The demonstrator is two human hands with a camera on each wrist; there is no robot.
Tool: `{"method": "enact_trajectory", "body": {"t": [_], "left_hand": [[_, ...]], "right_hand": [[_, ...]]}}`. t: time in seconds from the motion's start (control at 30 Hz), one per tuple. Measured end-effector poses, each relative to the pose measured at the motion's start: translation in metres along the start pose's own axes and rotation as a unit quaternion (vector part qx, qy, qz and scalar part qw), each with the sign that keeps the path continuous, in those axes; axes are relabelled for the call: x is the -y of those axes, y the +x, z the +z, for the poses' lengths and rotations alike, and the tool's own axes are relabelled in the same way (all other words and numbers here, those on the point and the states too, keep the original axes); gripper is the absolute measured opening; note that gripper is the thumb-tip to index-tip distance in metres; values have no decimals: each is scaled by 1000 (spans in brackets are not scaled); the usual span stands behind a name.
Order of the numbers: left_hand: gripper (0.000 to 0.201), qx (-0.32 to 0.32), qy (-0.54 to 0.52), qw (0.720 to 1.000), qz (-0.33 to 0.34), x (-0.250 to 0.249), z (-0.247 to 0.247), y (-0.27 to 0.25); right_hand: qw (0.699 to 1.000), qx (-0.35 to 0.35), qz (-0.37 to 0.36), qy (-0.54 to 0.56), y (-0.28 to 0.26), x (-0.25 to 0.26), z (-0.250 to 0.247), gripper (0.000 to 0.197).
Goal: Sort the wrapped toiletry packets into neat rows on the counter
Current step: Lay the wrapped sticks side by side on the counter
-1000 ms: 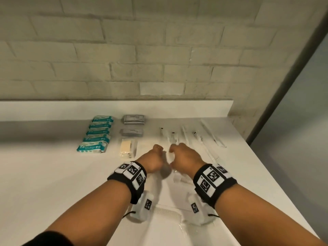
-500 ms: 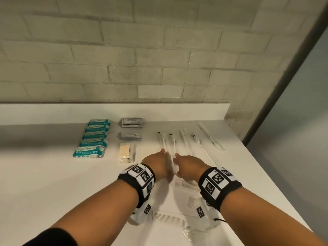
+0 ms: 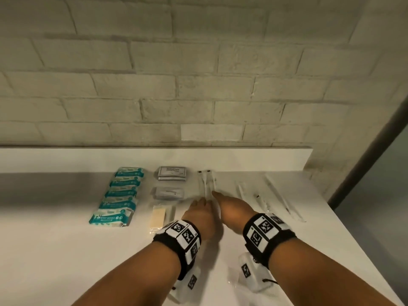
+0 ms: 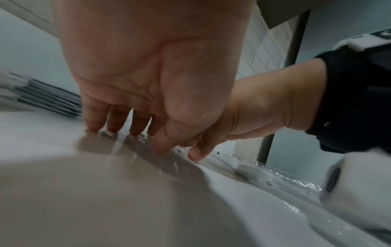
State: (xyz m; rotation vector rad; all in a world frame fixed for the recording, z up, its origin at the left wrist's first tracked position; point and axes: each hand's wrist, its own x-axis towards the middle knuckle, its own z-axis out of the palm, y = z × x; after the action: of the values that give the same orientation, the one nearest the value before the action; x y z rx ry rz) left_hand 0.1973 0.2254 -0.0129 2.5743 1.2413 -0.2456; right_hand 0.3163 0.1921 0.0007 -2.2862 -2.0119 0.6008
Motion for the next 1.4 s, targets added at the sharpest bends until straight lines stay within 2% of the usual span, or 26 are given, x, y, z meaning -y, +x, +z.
{"method": "enact_trajectory", "body": {"t": [0.13, 0.2, 0.23, 0.3, 0.33, 0.4, 0.5, 0.6, 0.67, 0.77, 0.83, 0.9, 0.97, 1.07, 1.2, 1.3, 1.4], "left_hand": [[65, -25, 6, 1000, -2, -2, 2, 9], [67, -48, -21, 998, -23, 1, 6, 15], [69, -51, -26, 998, -28, 0, 8, 16], [69, -52, -18, 998, -11, -3, 10, 17], [68, -57, -13, 998, 5, -5, 11, 17], [66, -55, -9, 998, 17, -8, 15, 19], [69, -8, -20, 1000, 8, -9, 18, 22], [72, 2, -18, 1000, 6, -10, 15, 21], [72, 2, -19, 1000, 5, -10, 16, 20], [72, 4, -22, 1000, 1, -10, 15, 19], [71, 9, -17, 1000, 0, -11, 12, 18], [70, 4, -13, 1000, 0, -13, 12, 16], [71, -6, -22, 1000, 3, -13, 14, 17], [72, -7, -32, 999, 3, -11, 15, 19], [73, 1, -32, 999, 6, -12, 15, 21], [73, 6, -38, 999, 3, -11, 16, 22], [72, 3, -49, 999, 2, -11, 17, 22]], "right_hand": [[1000, 15, -7, 20, 14, -10, -1, 64], [999, -16, -12, 43, 11, -19, -5, 66], [998, -46, 6, 41, 8, -25, -9, 63], [988, -122, 92, 17, 3, -40, -17, 51], [981, -138, 137, 16, 1, -46, -19, 45], [973, -111, 201, 28, -1, -53, -17, 39], [969, -33, 239, 52, -1, -51, -9, 38], [975, 12, 207, 75, 3, -50, -18, 15], [986, 20, 163, 40, 7, -47, -34, 16], [991, -43, 106, -72, 7, -38, -59, 32], [973, -103, 35, -205, 6, -31, -69, 36], [958, -129, -15, -254, 6, -32, -66, 40], [971, -116, 15, -209, 9, -43, -55, 45], [992, -50, 75, -85, 2, -52, -42, 44], [995, -2, 41, -90, -12, -45, -24, 36], [994, 32, 45, -98, -8, -41, -12, 33], [994, -1, 84, -74, 4, -39, -7, 45]]}}
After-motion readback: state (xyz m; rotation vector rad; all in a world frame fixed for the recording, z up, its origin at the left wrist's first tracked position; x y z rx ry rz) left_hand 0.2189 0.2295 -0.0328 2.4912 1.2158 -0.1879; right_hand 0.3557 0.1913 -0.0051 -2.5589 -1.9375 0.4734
